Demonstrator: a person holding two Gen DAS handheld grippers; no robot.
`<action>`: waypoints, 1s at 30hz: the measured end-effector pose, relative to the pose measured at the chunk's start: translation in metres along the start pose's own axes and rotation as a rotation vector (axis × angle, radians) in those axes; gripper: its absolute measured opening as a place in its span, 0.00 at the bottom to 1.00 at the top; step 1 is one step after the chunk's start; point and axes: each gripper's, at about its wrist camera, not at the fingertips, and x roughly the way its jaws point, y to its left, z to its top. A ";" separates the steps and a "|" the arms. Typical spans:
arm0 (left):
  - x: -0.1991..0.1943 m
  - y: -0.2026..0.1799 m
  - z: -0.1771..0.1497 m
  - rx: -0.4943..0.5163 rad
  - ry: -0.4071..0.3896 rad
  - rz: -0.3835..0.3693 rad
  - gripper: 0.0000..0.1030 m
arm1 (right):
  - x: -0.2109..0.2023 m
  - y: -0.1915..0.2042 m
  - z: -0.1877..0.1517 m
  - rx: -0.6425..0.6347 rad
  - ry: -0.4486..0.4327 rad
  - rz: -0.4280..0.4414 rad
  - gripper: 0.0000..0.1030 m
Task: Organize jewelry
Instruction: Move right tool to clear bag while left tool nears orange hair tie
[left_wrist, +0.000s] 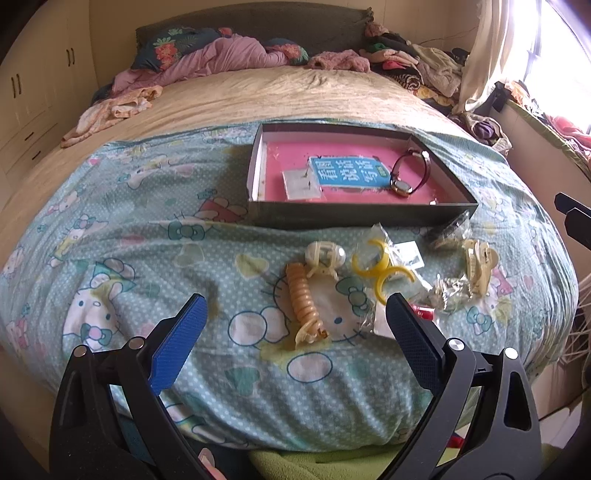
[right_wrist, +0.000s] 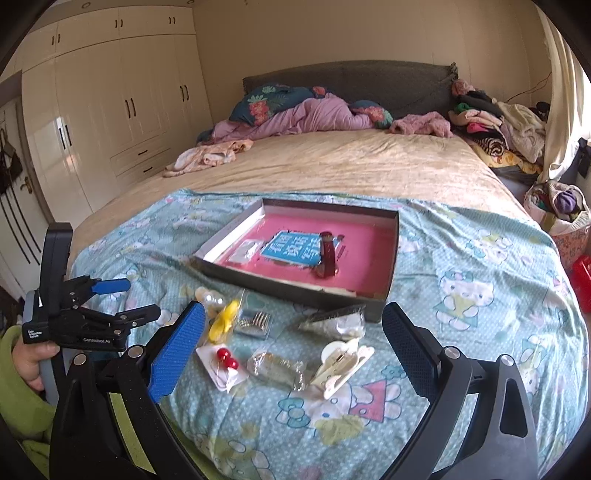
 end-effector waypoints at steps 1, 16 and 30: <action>0.003 0.000 -0.003 -0.001 0.012 0.004 0.88 | 0.001 0.000 -0.002 -0.001 0.007 0.004 0.93; 0.033 0.006 -0.027 -0.018 0.128 -0.007 0.88 | 0.040 0.006 -0.035 0.006 0.141 0.060 0.93; 0.054 0.003 -0.021 -0.023 0.140 -0.020 0.63 | 0.067 0.019 -0.052 -0.168 0.206 -0.025 0.92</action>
